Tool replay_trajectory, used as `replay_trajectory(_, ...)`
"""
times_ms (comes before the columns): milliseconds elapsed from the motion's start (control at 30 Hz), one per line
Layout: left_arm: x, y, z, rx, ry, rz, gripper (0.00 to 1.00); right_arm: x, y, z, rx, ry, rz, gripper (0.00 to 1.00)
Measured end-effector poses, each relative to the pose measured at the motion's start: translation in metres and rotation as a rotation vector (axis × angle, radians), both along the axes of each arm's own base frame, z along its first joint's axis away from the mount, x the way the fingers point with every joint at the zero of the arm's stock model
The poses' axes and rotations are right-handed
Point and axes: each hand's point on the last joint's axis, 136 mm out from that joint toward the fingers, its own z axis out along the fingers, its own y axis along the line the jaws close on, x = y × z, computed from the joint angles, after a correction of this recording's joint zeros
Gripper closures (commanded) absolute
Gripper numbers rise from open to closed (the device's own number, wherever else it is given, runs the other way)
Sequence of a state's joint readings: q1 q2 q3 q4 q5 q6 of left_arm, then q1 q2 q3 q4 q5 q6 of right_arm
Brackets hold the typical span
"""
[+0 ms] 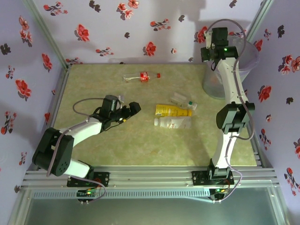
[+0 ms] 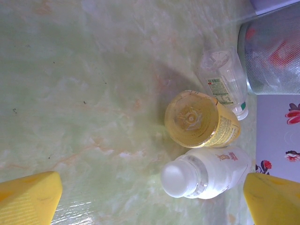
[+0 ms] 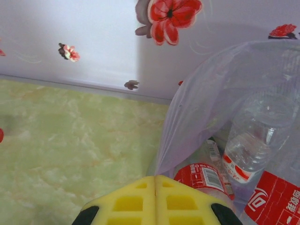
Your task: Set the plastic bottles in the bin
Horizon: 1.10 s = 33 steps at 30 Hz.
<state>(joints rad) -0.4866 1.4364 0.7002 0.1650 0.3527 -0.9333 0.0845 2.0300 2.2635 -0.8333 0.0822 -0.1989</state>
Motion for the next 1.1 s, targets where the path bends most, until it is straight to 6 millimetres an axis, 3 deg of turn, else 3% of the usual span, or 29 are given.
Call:
replay_trajectory(100,0.0,0.0,0.0,0.0,0.0,0.0,0.0,-0.004,0.007,-0.001,0.005,0.014,0.018,0.95)
replay_trajectory(167,0.0,0.0,0.0,0.0,0.0,0.0,0.0,-0.005,0.01,0.0,0.005,0.019,0.025,0.82)
replay_trajectory(267,0.0,0.0,0.0,0.0,0.0,0.0,0.0,-0.006,0.014,0.004,0.014,0.009,0.026,0.44)
replay_trajectory(467,0.0,0.0,0.0,0.0,0.0,0.0,0.0,-0.009,0.015,0.012,0.011,-0.008,0.018,0.23)
replay_trajectory(667,0.0,0.0,0.0,0.0,0.0,0.0,0.0,-0.012,0.014,0.02,0.005,-0.022,0.01,0.22)
replay_trajectory(800,0.0,0.0,0.0,0.0,0.0,0.0,0.0,-0.031,0.025,0.034,-0.006,-0.042,0.026,0.22)
replay_trajectory(967,0.001,-0.001,-0.001,-0.001,-0.002,0.0,0.0,-0.064,0.069,0.059,0.005,-0.084,0.12,0.22)
replay_trajectory(1100,0.001,-0.002,-0.006,0.0,0.009,-0.005,0.0,-0.089,0.104,0.046,0.035,-0.042,0.224,0.21)
